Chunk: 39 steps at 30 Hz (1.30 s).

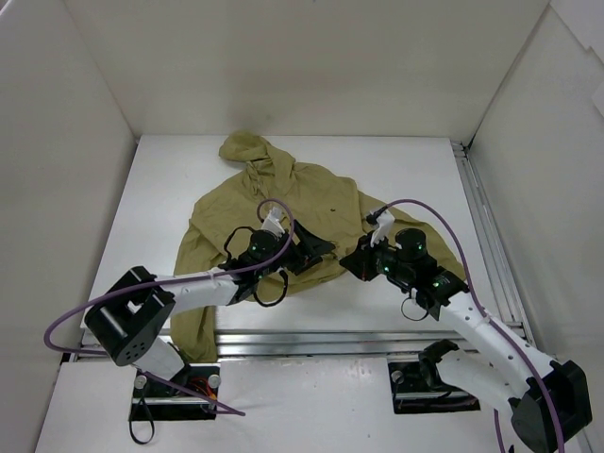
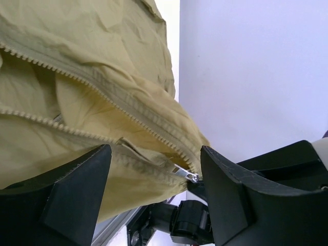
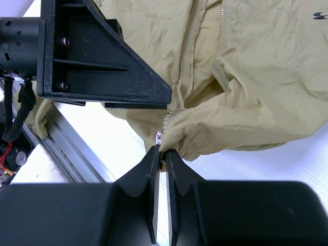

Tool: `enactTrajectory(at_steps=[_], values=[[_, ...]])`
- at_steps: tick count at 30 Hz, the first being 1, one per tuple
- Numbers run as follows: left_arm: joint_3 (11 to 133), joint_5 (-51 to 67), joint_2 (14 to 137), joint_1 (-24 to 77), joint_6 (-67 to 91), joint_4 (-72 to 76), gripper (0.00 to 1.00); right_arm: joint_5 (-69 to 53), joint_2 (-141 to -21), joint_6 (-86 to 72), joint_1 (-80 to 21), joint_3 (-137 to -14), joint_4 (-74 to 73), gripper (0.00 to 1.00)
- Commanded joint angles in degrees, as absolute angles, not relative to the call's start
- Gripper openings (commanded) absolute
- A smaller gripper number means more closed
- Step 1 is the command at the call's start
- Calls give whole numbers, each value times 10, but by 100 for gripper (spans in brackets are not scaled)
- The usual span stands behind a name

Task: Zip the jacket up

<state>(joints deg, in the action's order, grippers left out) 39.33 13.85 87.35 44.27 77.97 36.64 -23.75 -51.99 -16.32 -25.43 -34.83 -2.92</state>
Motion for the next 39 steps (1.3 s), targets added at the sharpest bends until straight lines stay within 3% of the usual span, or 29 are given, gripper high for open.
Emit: enactTrajectory(at_steps=[1, 8, 21, 24, 25, 39], values=[[425, 131, 871, 446, 797, 402, 66, -248, -512, -169, -251, -354, 25, 0], [427, 125, 872, 452, 805, 415, 59, -247, -516, -176, -251, -352, 33, 0], [436, 110, 878, 452, 806, 417, 27, -250, -516, -184, -250, -346, 42, 0], [437, 105, 876, 452, 803, 412, 11, -250, -514, -186, -251, -345, 42, 0], [439, 105, 875, 452, 802, 410, 0, -250, -512, -187, -252, -345, 42, 0], [447, 16, 810, 457, 744, 287, 0, -243, -468, -192, -250, -355, 4, 0]])
